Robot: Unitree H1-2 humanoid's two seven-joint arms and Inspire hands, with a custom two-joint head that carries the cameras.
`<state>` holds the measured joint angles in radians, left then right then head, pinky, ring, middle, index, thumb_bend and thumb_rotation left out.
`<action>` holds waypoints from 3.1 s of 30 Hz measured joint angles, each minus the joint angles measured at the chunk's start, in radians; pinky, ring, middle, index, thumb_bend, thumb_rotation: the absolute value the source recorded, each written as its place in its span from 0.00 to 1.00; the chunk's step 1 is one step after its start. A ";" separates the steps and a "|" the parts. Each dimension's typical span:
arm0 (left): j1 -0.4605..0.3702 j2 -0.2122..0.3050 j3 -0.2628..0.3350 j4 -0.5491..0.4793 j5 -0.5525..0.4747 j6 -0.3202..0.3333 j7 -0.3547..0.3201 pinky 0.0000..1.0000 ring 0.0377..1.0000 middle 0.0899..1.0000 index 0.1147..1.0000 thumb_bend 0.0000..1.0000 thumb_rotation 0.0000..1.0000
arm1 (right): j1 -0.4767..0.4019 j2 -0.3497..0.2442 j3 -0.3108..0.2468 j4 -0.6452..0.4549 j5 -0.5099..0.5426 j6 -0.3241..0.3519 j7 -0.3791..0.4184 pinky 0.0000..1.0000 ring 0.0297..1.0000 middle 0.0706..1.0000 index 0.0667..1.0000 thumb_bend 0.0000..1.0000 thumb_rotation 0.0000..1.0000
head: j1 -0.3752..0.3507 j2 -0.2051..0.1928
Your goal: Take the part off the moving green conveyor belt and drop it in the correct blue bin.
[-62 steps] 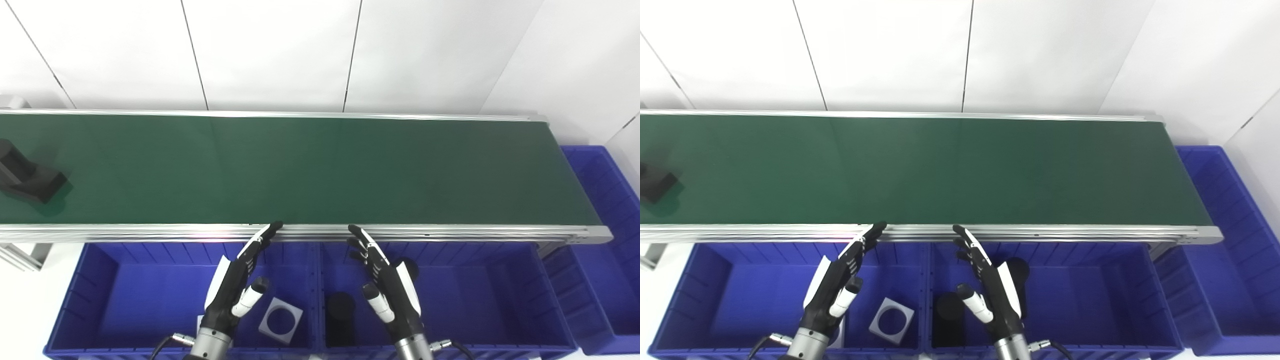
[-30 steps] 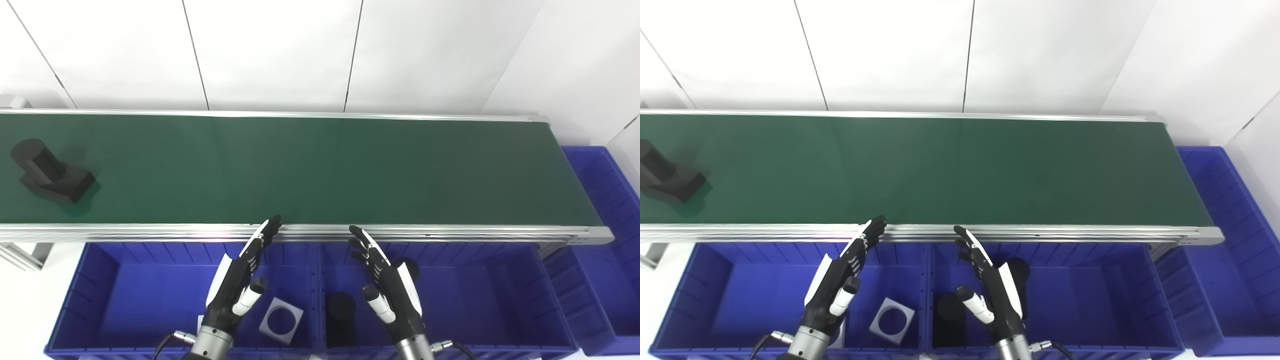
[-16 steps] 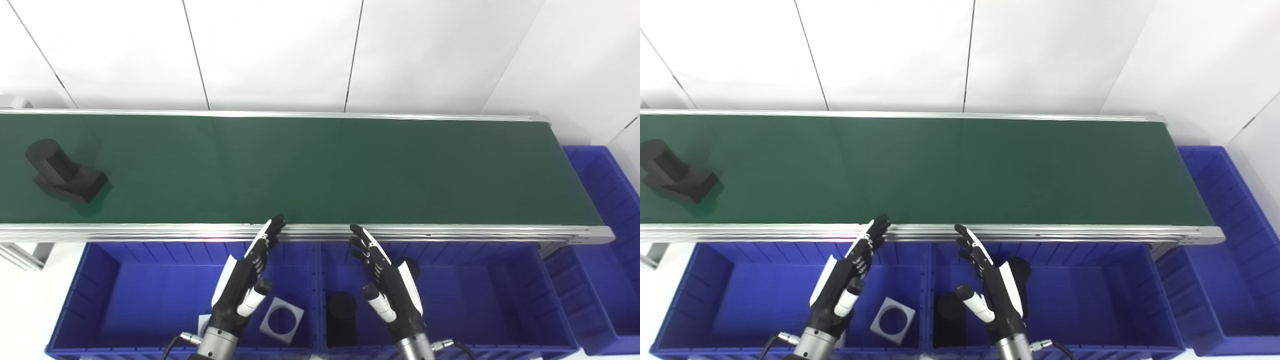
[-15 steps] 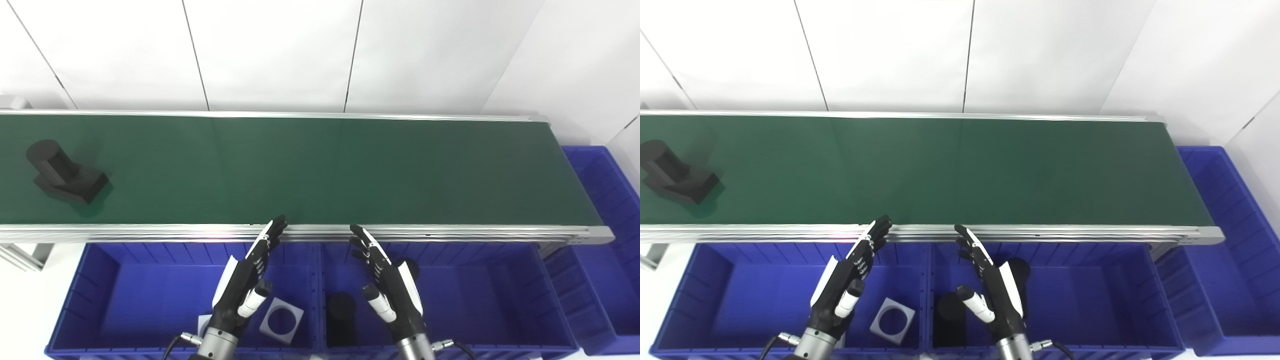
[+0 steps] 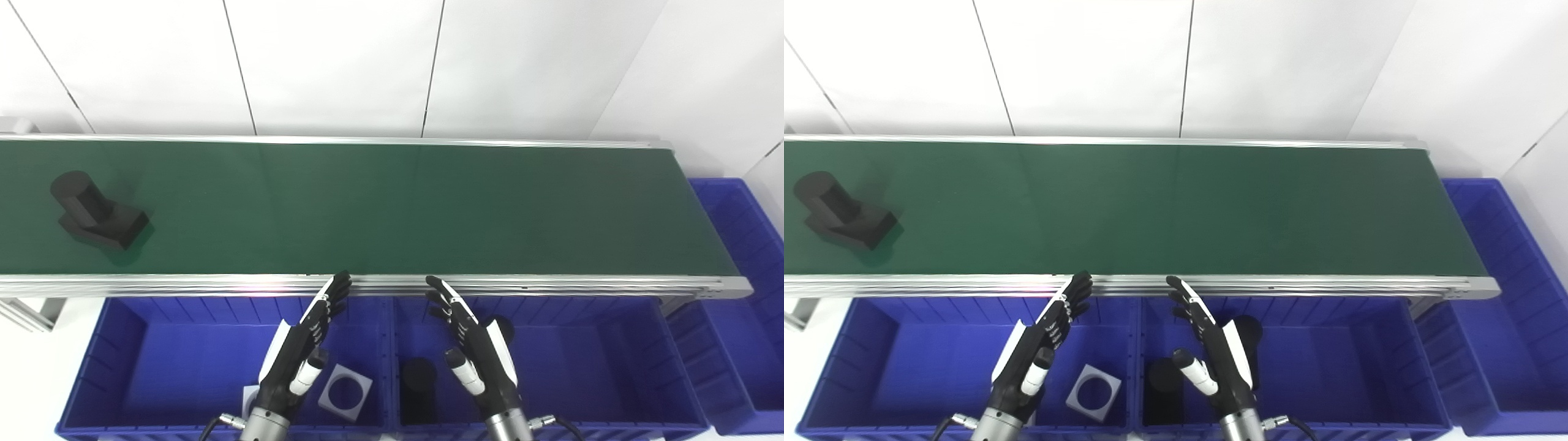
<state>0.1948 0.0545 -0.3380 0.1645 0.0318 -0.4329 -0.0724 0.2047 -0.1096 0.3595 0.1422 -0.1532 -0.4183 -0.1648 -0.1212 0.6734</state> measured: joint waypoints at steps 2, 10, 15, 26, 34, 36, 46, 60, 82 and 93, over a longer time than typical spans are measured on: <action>0.000 0.000 0.000 0.000 0.000 0.000 0.000 0.93 0.95 0.95 0.93 0.91 1.00 | 0.000 -0.001 0.000 0.000 -0.001 0.000 0.000 0.83 0.90 0.94 0.91 0.93 1.00 | 0.002 0.000; 0.000 0.000 0.000 -0.001 0.001 0.000 0.000 0.92 0.94 0.93 0.93 0.93 1.00 | 0.000 -0.003 0.003 0.000 -0.002 0.000 0.000 0.82 0.89 0.94 0.91 0.89 1.00 | 0.003 -0.005; 0.000 0.000 -0.001 -0.002 0.003 0.000 0.000 0.92 0.94 0.93 0.93 0.94 1.00 | 0.001 -0.005 0.009 -0.002 -0.003 0.000 0.000 0.82 0.89 0.94 0.91 0.88 1.00 | 0.011 -0.020; 0.000 0.000 -0.006 -0.001 0.003 0.000 0.000 0.94 0.95 0.93 0.94 0.94 1.00 | -0.002 -0.011 0.024 0.027 -0.010 0.000 -0.019 0.81 0.89 0.94 0.91 0.90 1.00 | 0.034 -0.110; -0.004 -0.001 -0.013 0.049 0.003 0.000 0.008 0.89 0.91 0.91 0.91 0.96 1.00 | -0.013 -0.029 0.047 0.073 0.005 -0.001 -0.047 0.82 0.89 0.95 0.91 0.93 1.00 | 0.084 -0.163; -0.009 -0.004 -0.014 0.062 0.003 0.000 0.009 0.87 0.90 0.90 0.90 0.98 0.98 | -0.015 -0.034 0.047 0.073 0.014 -0.001 -0.047 0.83 0.90 0.95 0.91 0.93 1.00 | 0.103 -0.167; -0.019 -0.033 -0.032 0.068 0.026 0.000 0.055 0.83 0.88 0.87 0.86 0.99 0.92 | -0.016 -0.050 0.042 0.076 0.044 -0.001 -0.044 0.85 0.91 0.96 0.92 0.93 1.00 | 0.195 -0.163; -0.021 -0.033 -0.076 0.068 0.047 0.000 0.122 0.80 0.86 0.86 0.85 0.92 0.85 | -0.014 -0.066 0.019 0.074 0.068 -0.001 -0.002 0.88 0.92 0.97 0.94 0.92 1.00 | 0.232 -0.166; -0.029 -0.031 -0.083 0.065 0.043 0.000 0.147 0.81 0.86 0.86 0.86 0.93 0.87 | 0.035 -0.077 -0.051 -0.071 0.080 -0.001 0.015 0.83 0.89 0.97 0.98 0.97 1.00 | 0.210 -0.155; -0.038 -0.030 -0.063 0.064 0.034 0.000 0.146 0.82 0.88 0.88 0.88 0.92 0.87 | 0.041 -0.076 -0.122 -0.147 0.072 -0.001 -0.001 0.75 0.81 0.88 0.97 0.92 1.00 | 0.193 -0.156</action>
<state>0.1570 0.0242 -0.4009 0.2282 0.0659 -0.4331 0.0732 0.2459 -0.1856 0.2376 -0.0051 -0.0811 -0.4197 -0.1656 0.0721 0.5170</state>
